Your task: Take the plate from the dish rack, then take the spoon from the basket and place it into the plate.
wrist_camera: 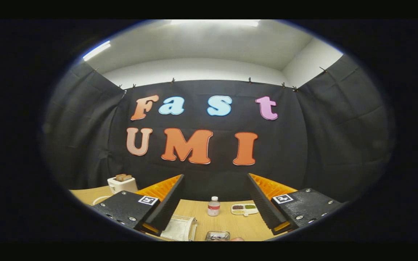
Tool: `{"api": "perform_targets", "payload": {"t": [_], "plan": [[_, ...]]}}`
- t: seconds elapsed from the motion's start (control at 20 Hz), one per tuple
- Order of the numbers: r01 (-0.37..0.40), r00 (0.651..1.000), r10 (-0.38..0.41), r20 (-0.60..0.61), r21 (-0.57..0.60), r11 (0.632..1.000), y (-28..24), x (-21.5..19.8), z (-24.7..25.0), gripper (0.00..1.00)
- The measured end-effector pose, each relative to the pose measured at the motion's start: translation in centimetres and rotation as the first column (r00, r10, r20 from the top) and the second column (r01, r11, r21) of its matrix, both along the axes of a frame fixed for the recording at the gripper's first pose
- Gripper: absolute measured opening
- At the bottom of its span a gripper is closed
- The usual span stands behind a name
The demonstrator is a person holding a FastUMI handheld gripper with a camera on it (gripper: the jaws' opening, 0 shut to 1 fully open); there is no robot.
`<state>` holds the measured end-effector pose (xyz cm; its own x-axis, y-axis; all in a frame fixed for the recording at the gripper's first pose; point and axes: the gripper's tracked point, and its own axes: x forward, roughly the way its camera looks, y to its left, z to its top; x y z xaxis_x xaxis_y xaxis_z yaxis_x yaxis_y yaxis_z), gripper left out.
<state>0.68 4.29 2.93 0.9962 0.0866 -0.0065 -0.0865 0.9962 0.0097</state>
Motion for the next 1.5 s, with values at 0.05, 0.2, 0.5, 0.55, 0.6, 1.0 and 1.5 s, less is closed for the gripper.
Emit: {"api": "perform_targets", "payload": {"t": [0.05, 0.2, 0.5, 0.55, 0.6, 1.0, 1.5], "plan": [[-0.01, 1.0, 0.01, 0.004, 0.004, 1.0, 0.1, 0.1, 0.4, 0.98], [-0.033, 0.999, 0.033, 0.016, 0.005, 0.999, 0.3, 0.5, 1.4, 0.98], [-0.052, 0.999, 0.051, 0.019, 0.019, 0.998, 0.0, 1.0, 2.2, 0.98], [-0.054, 0.998, 0.053, 0.02, 0.019, 0.998, 0.0, 0.9, 2.2, 0.98], [-0.055, 0.998, 0.055, 0.02, 0.016, 0.998, -0.1, 0.9, 2.2, 0.98], [-0.07, 0.998, 0.07, -0.01, 0.004, 0.998, 0.0, 0.7, 1.1, 0.99], [-0.163, 0.98, 0.17, -0.108, 0.067, 0.984, 3.0, 1.0, -1.9, 0.99]]}}
